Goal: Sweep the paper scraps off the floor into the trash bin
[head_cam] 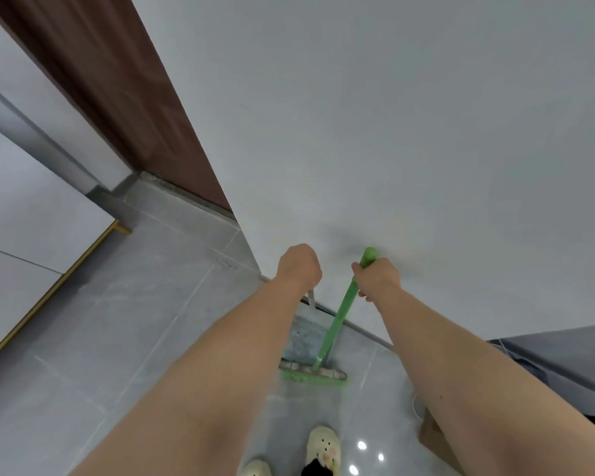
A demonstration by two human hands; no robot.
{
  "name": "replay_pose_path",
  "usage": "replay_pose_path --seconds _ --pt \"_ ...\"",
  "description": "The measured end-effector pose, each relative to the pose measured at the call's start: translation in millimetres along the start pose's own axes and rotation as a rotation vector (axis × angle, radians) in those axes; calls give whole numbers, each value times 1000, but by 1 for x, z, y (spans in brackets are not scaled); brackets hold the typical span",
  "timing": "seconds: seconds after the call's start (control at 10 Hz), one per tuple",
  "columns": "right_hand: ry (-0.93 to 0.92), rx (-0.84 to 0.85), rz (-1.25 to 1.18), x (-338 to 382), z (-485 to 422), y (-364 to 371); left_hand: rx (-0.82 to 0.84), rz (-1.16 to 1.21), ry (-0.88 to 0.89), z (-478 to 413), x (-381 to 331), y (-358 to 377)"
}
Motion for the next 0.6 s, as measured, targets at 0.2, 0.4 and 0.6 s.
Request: replay_pose_path --seconds 0.2,0.4,0.6 --pt "-69 -77 71 8 -4 -16 -37 78 213 2 -20 8" --pt "-75 -18 103 1 5 -18 -68 35 216 14 -30 6" --pt "-95 -133 67 9 28 -49 -64 141 176 28 -27 -8"
Point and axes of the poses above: each hand's wrist, its own z-axis away from the middle knuckle, its own y-axis out of the palm, x = y × z, the point moved 10 cm from there along -z, towards the middle knuckle, and after that the axes turned 3 degrees about z, right-handed, at the moved point
